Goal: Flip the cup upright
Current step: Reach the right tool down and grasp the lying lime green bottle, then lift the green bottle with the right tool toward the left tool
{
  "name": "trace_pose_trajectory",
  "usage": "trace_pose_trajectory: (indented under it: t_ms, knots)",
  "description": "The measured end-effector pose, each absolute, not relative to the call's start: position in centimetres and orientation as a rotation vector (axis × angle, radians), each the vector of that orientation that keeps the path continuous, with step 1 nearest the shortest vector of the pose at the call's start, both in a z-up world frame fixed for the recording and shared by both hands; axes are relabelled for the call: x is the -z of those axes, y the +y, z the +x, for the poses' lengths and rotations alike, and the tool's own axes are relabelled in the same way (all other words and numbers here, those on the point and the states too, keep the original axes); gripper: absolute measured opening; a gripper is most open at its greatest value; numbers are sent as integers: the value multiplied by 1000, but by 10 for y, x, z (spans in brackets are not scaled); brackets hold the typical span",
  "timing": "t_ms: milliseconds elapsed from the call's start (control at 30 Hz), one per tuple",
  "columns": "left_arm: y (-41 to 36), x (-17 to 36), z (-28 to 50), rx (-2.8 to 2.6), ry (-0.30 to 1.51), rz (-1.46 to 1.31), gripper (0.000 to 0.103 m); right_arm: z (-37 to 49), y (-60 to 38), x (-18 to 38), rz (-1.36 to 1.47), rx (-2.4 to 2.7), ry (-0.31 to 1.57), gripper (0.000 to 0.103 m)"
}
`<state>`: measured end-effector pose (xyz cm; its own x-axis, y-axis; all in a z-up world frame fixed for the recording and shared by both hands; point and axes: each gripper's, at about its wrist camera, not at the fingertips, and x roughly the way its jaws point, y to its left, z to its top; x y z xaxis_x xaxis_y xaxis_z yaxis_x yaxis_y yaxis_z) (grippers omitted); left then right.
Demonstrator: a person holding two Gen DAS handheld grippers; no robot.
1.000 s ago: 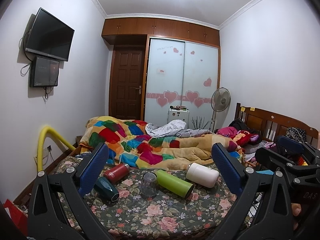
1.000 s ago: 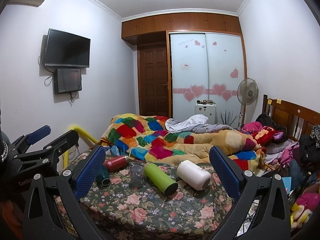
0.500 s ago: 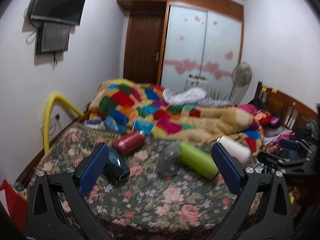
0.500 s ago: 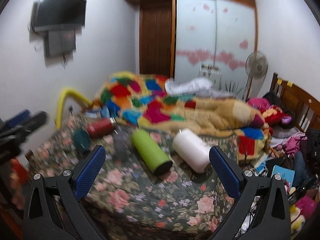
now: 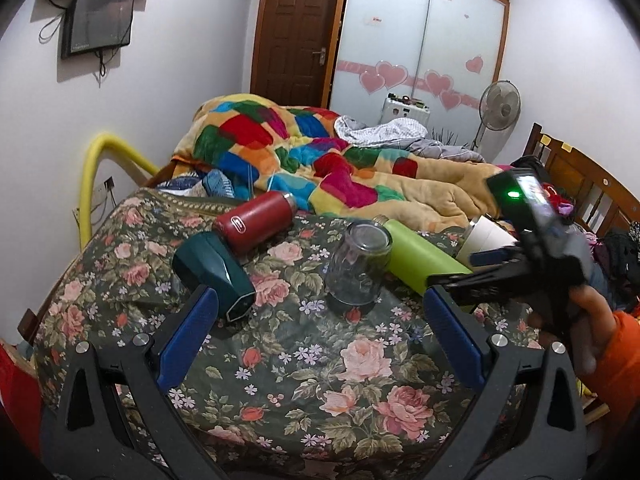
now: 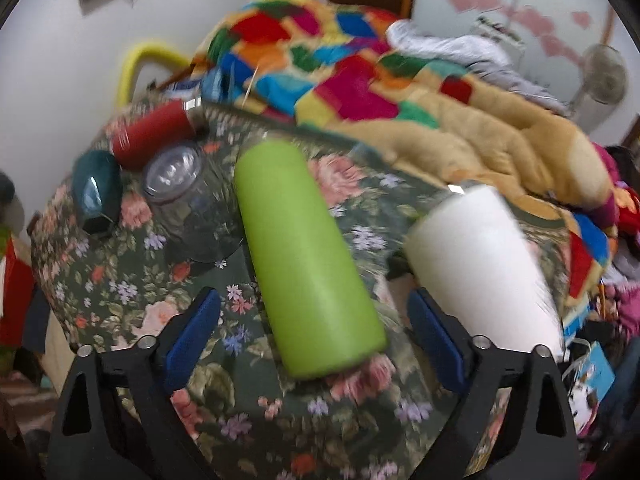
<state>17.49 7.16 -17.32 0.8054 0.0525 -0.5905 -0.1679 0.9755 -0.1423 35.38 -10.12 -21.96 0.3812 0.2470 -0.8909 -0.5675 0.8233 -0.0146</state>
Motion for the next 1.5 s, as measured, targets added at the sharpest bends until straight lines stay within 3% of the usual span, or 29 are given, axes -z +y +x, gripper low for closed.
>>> trace_pose_trajectory:
  t_ms: [233, 400, 467, 633, 1267, 1500]
  knots:
    - [73, 178, 181, -118, 641, -197, 103, 382, -75, 239, -454, -578, 1151, 77]
    - [74, 178, 181, -119, 636, -199, 103, 395, -63, 254, -512, -565, 1200, 76]
    - [75, 177, 181, -120, 635, -203, 103, 400, -63, 259, -528, -541, 1221, 68]
    - [75, 174, 177, -122, 628, -204, 103, 401, -69, 260, -455, -533, 1254, 66]
    - [63, 140, 144, -123, 552, -186, 103, 318, -107, 181, -326, -571, 1066, 62]
    - [63, 139, 135, -128, 558, -186, 103, 281, -99, 179, -354, -612, 1012, 62]
